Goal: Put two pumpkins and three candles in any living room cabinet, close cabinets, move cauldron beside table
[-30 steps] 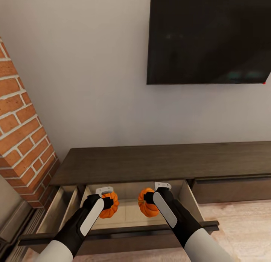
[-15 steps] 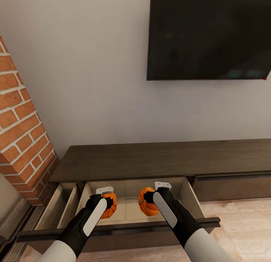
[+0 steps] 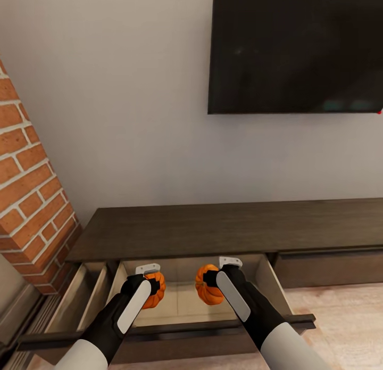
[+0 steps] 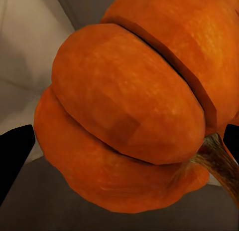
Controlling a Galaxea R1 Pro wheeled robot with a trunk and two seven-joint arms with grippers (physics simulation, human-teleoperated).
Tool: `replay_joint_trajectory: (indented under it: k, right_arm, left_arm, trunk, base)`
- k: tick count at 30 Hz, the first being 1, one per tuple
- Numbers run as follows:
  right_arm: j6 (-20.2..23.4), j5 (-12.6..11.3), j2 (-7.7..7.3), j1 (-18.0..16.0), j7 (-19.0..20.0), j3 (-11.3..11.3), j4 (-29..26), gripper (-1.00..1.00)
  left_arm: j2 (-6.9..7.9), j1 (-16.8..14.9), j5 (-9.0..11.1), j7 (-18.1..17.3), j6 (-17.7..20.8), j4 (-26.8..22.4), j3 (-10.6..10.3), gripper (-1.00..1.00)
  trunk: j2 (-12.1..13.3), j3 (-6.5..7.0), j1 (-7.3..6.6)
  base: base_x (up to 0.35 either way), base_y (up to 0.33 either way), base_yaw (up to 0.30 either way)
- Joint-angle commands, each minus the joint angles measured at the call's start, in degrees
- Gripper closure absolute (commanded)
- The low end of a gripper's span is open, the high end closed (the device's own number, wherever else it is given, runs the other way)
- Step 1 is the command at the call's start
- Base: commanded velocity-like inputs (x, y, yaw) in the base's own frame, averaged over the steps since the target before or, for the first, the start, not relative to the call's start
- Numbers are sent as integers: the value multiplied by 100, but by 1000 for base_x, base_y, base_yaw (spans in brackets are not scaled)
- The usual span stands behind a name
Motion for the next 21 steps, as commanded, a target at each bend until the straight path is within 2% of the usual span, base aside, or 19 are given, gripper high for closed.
replay_joint_trajectory:
  k: [1,5,21]
  right_arm:
    - [-1,-65,-2,-3,-57,13,-6,100]
    - [-1,-65,-2,-2,-57,13,-6,100]
    - [-1,-65,-2,-5,-57,13,-6,100]
  left_arm:
    - [2,-4,56,67,3,-6,-13,100]
    - [2,-4,56,67,1,-13,-20,100]
    - [2,-4,61,67,1,-15,-22,100]
  trunk:
    - [-2,-6,1]
    - [-2,-6,1]
    - [-644,-293,352]
  base:
    - [74,0,0]
    - [24,0,0]
    - [1,0,0]
